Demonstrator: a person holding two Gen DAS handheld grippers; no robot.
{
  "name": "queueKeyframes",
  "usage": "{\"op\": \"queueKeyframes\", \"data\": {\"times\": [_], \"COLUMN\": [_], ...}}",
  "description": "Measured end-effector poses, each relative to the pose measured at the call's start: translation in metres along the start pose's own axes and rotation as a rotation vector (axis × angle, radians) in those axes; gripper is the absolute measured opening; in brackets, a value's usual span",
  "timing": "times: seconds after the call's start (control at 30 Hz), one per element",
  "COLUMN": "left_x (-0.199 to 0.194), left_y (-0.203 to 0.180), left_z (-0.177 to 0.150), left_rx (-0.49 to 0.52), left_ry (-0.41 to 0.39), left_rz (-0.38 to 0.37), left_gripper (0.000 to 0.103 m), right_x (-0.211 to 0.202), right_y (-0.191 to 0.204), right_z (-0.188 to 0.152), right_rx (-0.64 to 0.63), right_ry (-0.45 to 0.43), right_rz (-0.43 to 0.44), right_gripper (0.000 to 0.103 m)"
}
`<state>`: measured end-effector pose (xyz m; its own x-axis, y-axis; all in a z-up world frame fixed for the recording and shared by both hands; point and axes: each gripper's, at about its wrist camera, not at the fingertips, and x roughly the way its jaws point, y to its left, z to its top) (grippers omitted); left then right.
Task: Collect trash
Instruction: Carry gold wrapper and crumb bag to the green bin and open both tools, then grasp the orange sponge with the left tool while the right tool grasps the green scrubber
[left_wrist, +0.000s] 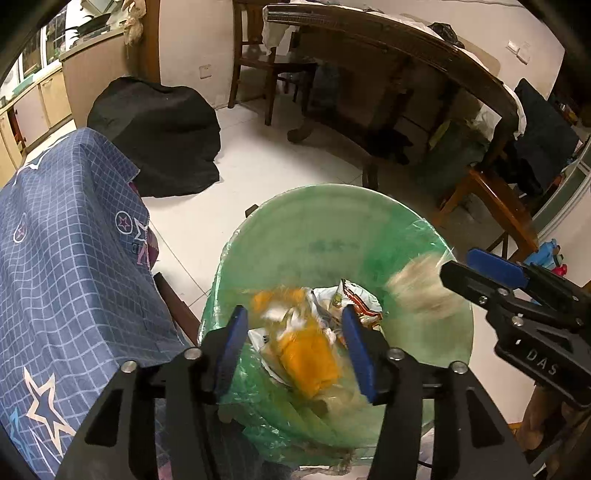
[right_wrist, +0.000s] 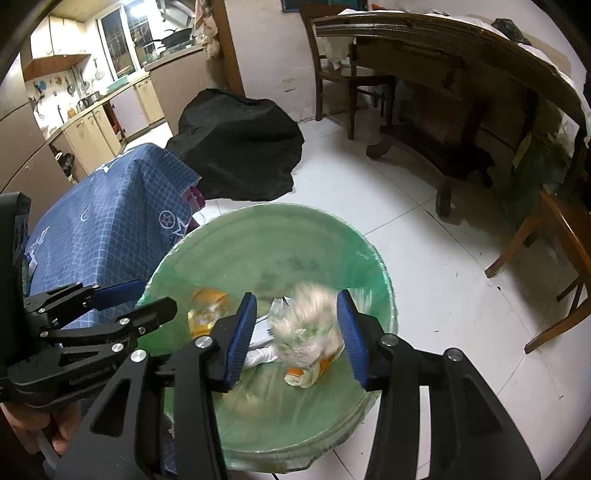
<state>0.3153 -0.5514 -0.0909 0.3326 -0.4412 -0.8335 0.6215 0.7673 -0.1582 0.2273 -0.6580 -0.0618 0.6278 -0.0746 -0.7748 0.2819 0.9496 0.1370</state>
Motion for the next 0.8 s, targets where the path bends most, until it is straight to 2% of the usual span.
{"op": "queueKeyframes", "data": {"times": [0.53,0.8], "left_x": [-0.005,-0.041], "left_y": [0.005,0.042], "left_z": [-0.005,-0.027], "left_rx": [0.0,-0.011], "left_ry": [-0.007,-0.043], "left_rz": [0.013,0.041], "left_gripper": [0.056,0.056], "right_x": [-0.01,-0.029], "right_y": [0.001,0.03], "right_z": [-0.001,-0.017], "right_rx": [0.014,-0.017], "right_ry": [-0.037,-0.09], "right_rz": [0.007,0.068], "right_gripper": [0.045,0.065]}}
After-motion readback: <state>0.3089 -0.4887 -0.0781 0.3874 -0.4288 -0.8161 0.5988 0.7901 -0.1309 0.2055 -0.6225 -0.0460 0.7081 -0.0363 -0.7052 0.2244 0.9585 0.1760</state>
